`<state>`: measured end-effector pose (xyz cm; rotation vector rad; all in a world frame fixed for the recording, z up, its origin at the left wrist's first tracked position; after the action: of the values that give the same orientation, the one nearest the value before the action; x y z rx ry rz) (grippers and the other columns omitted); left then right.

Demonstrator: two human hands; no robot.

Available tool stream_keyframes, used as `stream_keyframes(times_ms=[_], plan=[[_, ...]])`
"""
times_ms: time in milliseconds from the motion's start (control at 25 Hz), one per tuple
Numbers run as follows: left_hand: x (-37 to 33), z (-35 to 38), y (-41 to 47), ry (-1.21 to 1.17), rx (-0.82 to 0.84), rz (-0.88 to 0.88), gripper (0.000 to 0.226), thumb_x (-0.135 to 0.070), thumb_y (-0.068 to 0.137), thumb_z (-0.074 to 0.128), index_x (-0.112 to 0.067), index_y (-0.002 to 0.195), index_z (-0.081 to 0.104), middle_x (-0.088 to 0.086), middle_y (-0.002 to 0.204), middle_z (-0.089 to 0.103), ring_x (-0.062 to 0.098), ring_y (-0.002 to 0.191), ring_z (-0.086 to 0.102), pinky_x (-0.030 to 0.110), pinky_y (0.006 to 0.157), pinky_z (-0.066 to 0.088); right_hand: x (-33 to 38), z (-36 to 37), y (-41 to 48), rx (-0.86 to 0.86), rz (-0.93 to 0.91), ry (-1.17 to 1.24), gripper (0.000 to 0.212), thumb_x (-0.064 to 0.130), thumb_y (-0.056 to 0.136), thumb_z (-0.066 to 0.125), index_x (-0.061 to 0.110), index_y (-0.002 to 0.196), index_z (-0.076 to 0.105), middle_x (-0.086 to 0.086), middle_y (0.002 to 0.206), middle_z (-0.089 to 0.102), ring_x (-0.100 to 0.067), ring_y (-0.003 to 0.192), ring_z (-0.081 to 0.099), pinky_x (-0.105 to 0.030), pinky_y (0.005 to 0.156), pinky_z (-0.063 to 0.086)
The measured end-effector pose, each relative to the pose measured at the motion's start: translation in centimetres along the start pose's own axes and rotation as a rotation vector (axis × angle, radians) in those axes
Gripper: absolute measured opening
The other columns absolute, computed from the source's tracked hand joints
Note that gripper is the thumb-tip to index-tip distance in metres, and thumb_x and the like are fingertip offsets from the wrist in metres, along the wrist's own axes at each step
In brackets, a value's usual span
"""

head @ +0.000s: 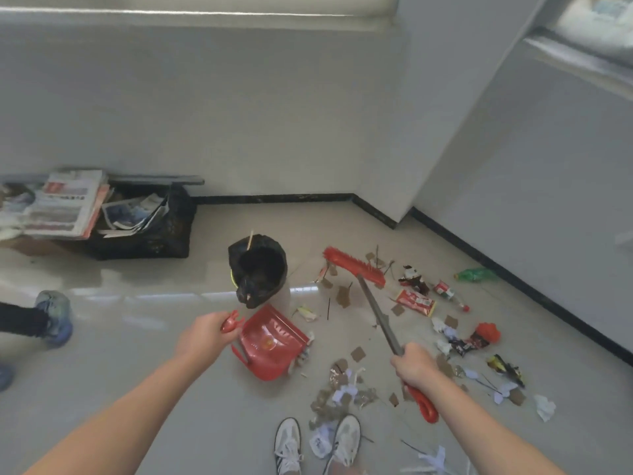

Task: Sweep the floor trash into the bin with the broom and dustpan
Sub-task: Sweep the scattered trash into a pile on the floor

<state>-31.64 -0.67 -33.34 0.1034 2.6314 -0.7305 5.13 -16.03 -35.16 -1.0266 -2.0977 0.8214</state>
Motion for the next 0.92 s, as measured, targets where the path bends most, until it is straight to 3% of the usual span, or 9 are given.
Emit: stream_keyframes(times_ms=[120,240,360,480,600,720,800,920], plan=[[1.0,-0.4,0.0,0.104,0.0,-0.062,0.028,-0.044,0.087,0.064,-0.016,0.083,0.064,-0.001,0.079,0.065,0.022,0.079,0.061,0.031,0.061,0.042,2.3,-0.8,2.7,0.022,-0.043,-0.04,0.009,0.011,0.092,0.051,0.008,0.084,0.051,-0.011,0.062,0.058,-0.02,0.043,0.052,-0.022,0.039,0.042],[1.3,-0.3,-0.7,0.11,0.012,-0.089,0.025,-0.043,0.087,0.063,-0.019,0.086,0.065,-0.001,0.079,0.065,0.025,0.082,0.062,0.032,0.062,0.042,4.6,-1.0,6.1,0.037,-0.067,-0.043,0.008,0.009,0.093,0.05,0.002,0.091,0.053,-0.014,0.063,0.058,-0.024,0.047,0.054,-0.027,0.043,0.045],[2.6,0.7,-1.0,0.151,-0.052,-0.085,0.016,-0.046,0.084,0.065,-0.034,0.094,0.067,-0.012,0.076,0.063,0.018,0.078,0.061,0.029,0.059,0.044,6.4,-0.6,11.0,0.027,-0.092,-0.078,0.015,0.01,0.091,0.049,0.004,0.078,0.052,-0.012,0.059,0.059,-0.024,0.046,0.056,-0.028,0.047,0.047],[6.0,0.7,-1.7,0.193,-0.143,-0.107,0.025,-0.066,0.074,0.061,-0.056,0.097,0.059,-0.026,0.069,0.06,0.005,0.067,0.059,0.023,0.053,0.045,7.7,-0.1,16.1,0.06,-0.078,-0.061,0.016,0.006,0.09,0.041,0.002,0.081,0.053,-0.014,0.059,0.058,-0.024,0.043,0.052,-0.029,0.049,0.046],[12.4,1.0,-3.4,0.054,-0.145,-0.146,0.039,-0.075,0.07,0.056,-0.057,0.105,0.058,-0.033,0.089,0.068,-0.003,0.084,0.067,0.035,0.07,0.058,7.8,0.5,20.5,0.129,-0.042,-0.077,0.021,0.005,0.088,0.036,-0.004,0.088,0.055,-0.015,0.053,0.054,-0.02,0.031,0.044,-0.028,0.045,0.045],[18.3,1.9,-4.7,0.08,-0.078,-0.16,0.053,-0.079,0.075,0.053,-0.059,0.124,0.05,-0.042,0.109,0.06,-0.01,0.1,0.062,0.031,0.079,0.055,6.2,1.5,21.9,0.158,-0.001,-0.121,0.031,0.009,0.086,0.029,0.001,0.108,0.05,-0.017,0.061,0.055,-0.02,0.031,0.045,-0.028,0.042,0.045],[19.5,2.5,-4.4,0.105,-0.085,-0.146,0.054,-0.082,0.073,0.052,-0.061,0.122,0.05,-0.041,0.104,0.062,-0.006,0.097,0.065,0.031,0.076,0.055,4.8,2.6,21.6,0.157,-0.001,-0.093,0.038,0.011,0.087,0.028,0.008,0.121,0.046,-0.017,0.069,0.056,-0.021,0.042,0.048,-0.026,0.042,0.044],[17.5,2.1,-3.3,0.024,-0.139,-0.109,0.037,-0.076,0.068,0.057,-0.058,0.101,0.058,-0.02,0.088,0.073,0.011,0.083,0.071,0.047,0.072,0.059,3.1,5.1,19.0,0.19,0.002,-0.091,0.042,0.008,0.09,0.029,0.011,0.13,0.042,-0.018,0.075,0.054,-0.023,0.05,0.048,-0.029,0.047,0.044]])
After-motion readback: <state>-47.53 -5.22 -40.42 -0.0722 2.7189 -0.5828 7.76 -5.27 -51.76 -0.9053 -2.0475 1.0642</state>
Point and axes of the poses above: each hand's wrist, its own y-axis towards the middle knuckle, its own z-axis out of the palm, x = y × z, the point moved 2 cm from there along y, towards the middle knuckle
